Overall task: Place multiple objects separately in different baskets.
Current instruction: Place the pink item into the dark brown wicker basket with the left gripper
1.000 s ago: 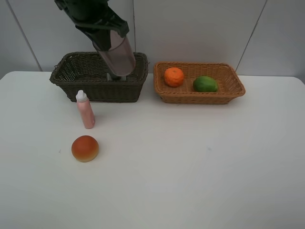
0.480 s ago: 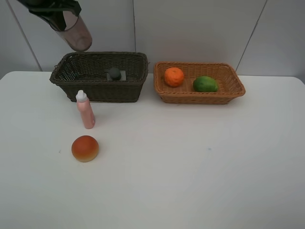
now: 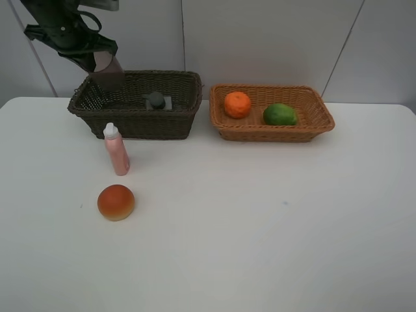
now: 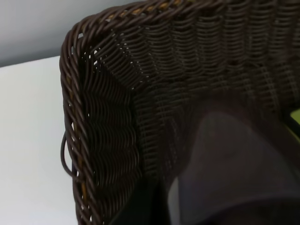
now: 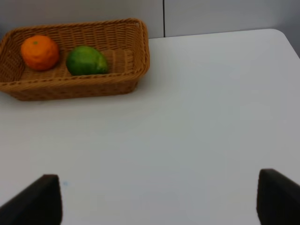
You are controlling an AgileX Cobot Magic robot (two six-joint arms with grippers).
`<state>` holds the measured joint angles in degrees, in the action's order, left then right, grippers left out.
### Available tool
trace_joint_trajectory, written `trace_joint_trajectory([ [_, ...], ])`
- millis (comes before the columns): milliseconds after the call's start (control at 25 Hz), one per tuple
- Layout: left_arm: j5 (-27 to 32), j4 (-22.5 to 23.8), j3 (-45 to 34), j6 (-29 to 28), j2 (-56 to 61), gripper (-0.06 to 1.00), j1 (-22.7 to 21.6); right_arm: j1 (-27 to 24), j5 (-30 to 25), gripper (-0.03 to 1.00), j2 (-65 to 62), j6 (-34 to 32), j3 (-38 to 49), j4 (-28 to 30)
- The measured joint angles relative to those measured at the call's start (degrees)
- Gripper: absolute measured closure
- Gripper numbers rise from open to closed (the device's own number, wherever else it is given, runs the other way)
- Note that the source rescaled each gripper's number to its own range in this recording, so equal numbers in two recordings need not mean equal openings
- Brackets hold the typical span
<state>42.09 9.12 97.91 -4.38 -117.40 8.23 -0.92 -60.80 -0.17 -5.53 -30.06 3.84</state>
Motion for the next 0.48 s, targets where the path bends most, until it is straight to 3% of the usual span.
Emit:
trace_joint_trajectory([
  [480,-1.10,0.18,0.00,-1.00,-2.88,0.94,0.00,0.00,0.00,0.13,0.00,0.00,0.00,0.00],
])
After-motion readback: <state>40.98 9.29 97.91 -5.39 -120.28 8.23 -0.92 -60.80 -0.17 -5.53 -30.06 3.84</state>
